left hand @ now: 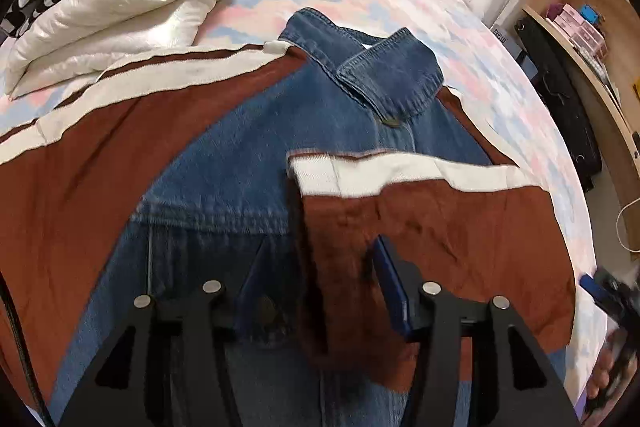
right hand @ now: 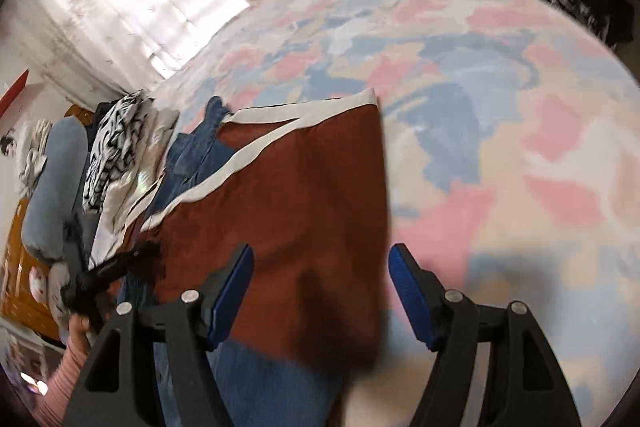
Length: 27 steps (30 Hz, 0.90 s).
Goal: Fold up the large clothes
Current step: 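Straighten the folded sleeve's striped edge with the left gripper while the right gripper presses it flat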
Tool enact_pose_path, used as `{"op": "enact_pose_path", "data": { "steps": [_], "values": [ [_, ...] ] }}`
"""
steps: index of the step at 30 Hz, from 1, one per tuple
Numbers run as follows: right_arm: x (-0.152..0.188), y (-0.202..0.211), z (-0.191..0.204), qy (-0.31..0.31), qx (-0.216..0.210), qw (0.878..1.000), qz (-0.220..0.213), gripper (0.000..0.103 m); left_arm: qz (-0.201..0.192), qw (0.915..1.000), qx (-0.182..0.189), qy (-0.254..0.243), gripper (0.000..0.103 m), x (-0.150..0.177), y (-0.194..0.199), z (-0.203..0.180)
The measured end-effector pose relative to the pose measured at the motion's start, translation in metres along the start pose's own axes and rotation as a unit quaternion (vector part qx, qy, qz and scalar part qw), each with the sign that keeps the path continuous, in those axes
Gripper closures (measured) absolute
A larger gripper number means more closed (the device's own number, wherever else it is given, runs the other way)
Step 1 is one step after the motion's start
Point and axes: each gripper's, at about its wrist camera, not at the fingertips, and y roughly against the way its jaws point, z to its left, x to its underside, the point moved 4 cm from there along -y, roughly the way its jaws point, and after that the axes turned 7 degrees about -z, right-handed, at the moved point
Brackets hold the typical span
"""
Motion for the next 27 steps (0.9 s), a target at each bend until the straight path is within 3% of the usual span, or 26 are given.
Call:
{"op": "enact_pose_path", "data": {
  "steps": [2,4,5,6,8,10,11,14,16,19,20,23,27],
  "values": [
    [-0.014,-0.024,-0.012,-0.032,0.006,0.999,0.01,0.033,0.012,0.9999,0.002,0.001,0.053,-0.001,-0.008,0.005],
    [-0.026,-0.044,-0.024,-0.052,0.007,0.999,0.014,0.033,0.02,0.9997,0.01,-0.004,0.08,-0.006,-0.013,0.0],
    [-0.029,-0.05,-0.027,-0.058,0.008,0.998,0.013,0.033,0.024,0.9996,0.015,-0.01,0.081,-0.008,-0.012,-0.004],
    [-0.032,-0.057,-0.031,-0.063,0.006,0.998,0.015,0.033,0.016,0.9995,0.015,-0.024,0.092,-0.013,-0.009,-0.01],
    [-0.033,-0.07,-0.03,-0.068,-0.003,0.997,0.023,0.034,-0.004,0.9984,0.01,-0.055,0.094,-0.023,-0.002,-0.022],
    [-0.036,-0.077,-0.018,-0.031,-0.001,0.999,0.028,0.069,-0.041,0.9952,-0.007,-0.089,0.095,-0.038,0.011,-0.033],
    [-0.038,-0.078,-0.011,-0.011,0.007,1.0,0.028,0.101,-0.057,0.9935,-0.012,-0.097,0.095,-0.046,0.016,-0.037],
    [-0.05,-0.061,0.008,0.03,0.011,0.999,-0.033,0.101,-0.09,0.9901,-0.033,-0.102,0.095,-0.066,0.023,-0.038],
    [-0.054,-0.063,0.01,0.038,0.026,0.998,-0.046,0.101,-0.081,0.991,-0.047,-0.096,0.094,-0.067,0.012,-0.029],
    [-0.042,-0.09,0.007,0.083,0.095,0.992,-0.006,0.094,-0.028,0.9927,-0.069,-0.095,0.087,-0.048,-0.019,-0.014],
    [-0.037,-0.094,0.005,0.087,0.109,0.99,0.008,0.082,-0.013,0.9914,-0.087,-0.097,0.084,-0.04,-0.028,-0.009],
    [-0.039,-0.074,-0.001,0.059,0.108,0.992,0.01,0.073,-0.02,0.9921,-0.089,-0.086,0.075,-0.033,-0.023,-0.005],
    [-0.036,-0.032,0.012,0.086,0.113,0.99,-0.013,0.07,-0.043,0.9925,-0.087,-0.075,0.058,-0.042,0.009,0.001]
  ]
}}
